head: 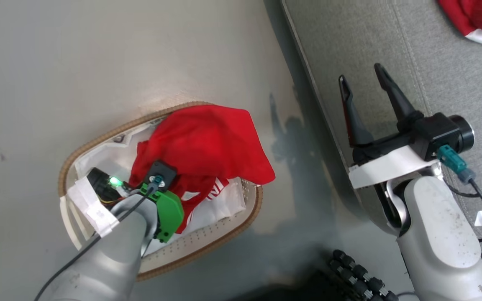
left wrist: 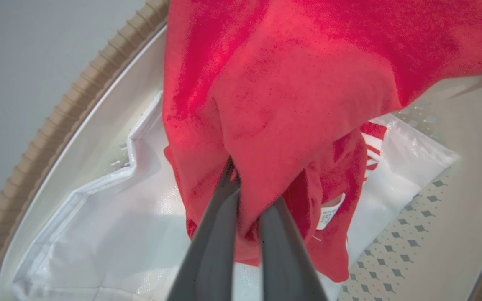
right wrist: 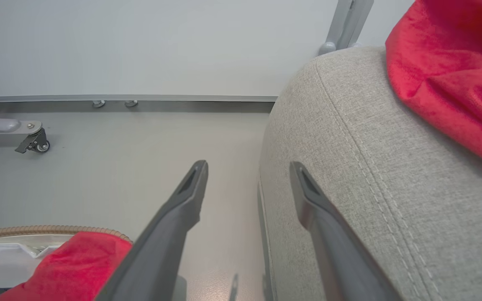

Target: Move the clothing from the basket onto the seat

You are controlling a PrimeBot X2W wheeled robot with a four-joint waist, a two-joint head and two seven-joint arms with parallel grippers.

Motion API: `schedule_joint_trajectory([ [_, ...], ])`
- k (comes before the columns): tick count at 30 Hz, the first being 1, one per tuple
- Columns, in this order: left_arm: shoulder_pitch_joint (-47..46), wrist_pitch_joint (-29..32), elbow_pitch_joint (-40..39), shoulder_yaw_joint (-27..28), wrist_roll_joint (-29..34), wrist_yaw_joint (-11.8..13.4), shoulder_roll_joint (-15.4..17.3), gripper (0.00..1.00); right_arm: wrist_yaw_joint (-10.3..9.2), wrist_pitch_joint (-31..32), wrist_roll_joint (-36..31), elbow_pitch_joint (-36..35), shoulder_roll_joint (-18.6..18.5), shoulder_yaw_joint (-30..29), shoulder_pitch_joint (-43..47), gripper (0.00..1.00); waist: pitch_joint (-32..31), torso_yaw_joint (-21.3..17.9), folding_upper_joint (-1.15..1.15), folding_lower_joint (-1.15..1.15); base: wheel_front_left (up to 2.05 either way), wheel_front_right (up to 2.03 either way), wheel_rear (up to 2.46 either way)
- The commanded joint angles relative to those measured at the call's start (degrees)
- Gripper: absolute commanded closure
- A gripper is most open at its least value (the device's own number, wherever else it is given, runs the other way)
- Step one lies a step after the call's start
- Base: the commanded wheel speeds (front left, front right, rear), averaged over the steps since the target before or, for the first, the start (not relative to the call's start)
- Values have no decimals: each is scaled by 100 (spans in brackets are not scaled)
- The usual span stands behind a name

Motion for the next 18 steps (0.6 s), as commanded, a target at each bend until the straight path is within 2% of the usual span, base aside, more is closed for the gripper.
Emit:
schedule_joint_trajectory([
  [1,130,-27,-178,-19,-8,-24,-22,100,-6,-12,-58,51,-18,-1,113,0,-412,197,0,0,0,0,0],
  [9,856,-18,-1414,-134,-76,-110,-9,100,-7,-13,-316,256,-21,-71,544,0,-1567,558,0,0,0,0,0],
  [18,1495,-20,-2898,-179,-136,-164,293,100,-7,-13,-563,462,-21,-208,1255,0,-2930,897,0,0,0,0,0],
])
